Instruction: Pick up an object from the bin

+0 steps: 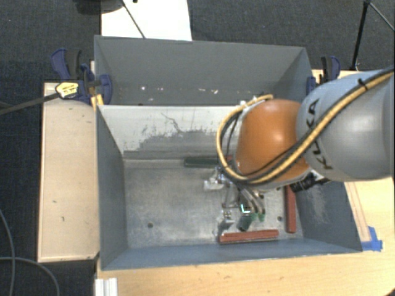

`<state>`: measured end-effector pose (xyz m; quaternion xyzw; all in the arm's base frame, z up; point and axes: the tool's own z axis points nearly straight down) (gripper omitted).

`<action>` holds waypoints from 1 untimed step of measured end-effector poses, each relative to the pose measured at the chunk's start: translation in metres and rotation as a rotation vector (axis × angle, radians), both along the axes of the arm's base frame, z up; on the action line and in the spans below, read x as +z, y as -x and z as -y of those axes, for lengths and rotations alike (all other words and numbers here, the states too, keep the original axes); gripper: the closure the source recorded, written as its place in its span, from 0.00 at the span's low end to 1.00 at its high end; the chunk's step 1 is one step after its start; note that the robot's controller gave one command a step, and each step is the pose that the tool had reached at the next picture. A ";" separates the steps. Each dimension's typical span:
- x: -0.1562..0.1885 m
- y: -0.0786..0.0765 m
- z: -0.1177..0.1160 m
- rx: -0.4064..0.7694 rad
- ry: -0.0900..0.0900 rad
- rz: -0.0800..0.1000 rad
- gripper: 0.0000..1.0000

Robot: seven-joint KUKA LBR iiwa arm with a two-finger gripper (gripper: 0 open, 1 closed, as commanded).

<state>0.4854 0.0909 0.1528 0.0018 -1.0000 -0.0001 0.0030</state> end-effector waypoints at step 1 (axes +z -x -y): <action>0.004 -0.002 0.000 -0.004 -0.001 0.008 0.00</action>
Offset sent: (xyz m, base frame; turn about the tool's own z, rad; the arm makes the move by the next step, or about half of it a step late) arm 0.0059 -0.0822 -0.0828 -0.1870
